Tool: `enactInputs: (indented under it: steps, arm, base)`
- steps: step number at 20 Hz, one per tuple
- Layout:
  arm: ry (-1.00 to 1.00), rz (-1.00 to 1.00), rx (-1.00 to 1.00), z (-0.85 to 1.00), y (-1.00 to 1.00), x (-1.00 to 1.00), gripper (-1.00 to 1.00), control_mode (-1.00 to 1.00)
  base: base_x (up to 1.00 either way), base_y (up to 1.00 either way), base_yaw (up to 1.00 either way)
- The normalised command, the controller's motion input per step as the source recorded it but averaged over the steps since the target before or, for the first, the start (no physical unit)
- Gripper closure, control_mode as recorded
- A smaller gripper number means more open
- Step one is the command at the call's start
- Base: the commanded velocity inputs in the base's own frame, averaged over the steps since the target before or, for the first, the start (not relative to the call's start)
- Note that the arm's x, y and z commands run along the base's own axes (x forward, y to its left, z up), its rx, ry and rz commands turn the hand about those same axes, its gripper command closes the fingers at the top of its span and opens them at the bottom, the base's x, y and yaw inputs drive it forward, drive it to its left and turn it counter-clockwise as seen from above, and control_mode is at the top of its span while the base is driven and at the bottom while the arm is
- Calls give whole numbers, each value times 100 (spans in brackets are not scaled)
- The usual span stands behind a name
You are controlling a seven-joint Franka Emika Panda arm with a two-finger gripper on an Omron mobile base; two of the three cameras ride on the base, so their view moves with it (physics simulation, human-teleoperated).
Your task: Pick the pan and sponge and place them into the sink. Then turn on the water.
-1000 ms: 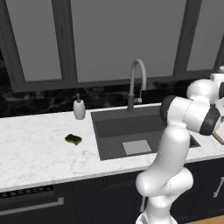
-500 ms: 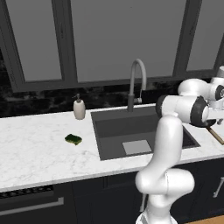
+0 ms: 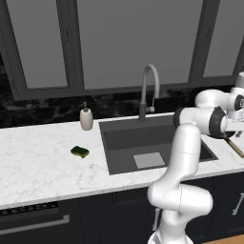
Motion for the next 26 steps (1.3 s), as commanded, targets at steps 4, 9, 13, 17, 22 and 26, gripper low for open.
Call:
enactInputs:
  steps: [4, 9, 13, 17, 22, 26]
  arm:
    - [0, 0, 0, -43, -13, 10, -100, -100]
    - [0, 0, 0, -42, -12, 10, -100, -100]
    - [0, 0, 0, -35, -2, 14, -100, -100]
    - [0, 0, 0, -23, 0, 10, -100, -100]
    - [0, 0, 0, -20, 0, 9, -100, -100]
    - [0, 0, 0, -16, 0, 3, -100, -100]
  base:
    - [0, 0, 0]
    - [0, 0, 0]
    - [0, 0, 0]
    - [0, 0, 0]
    - [0, 0, 0]
    - [0, 0, 0]
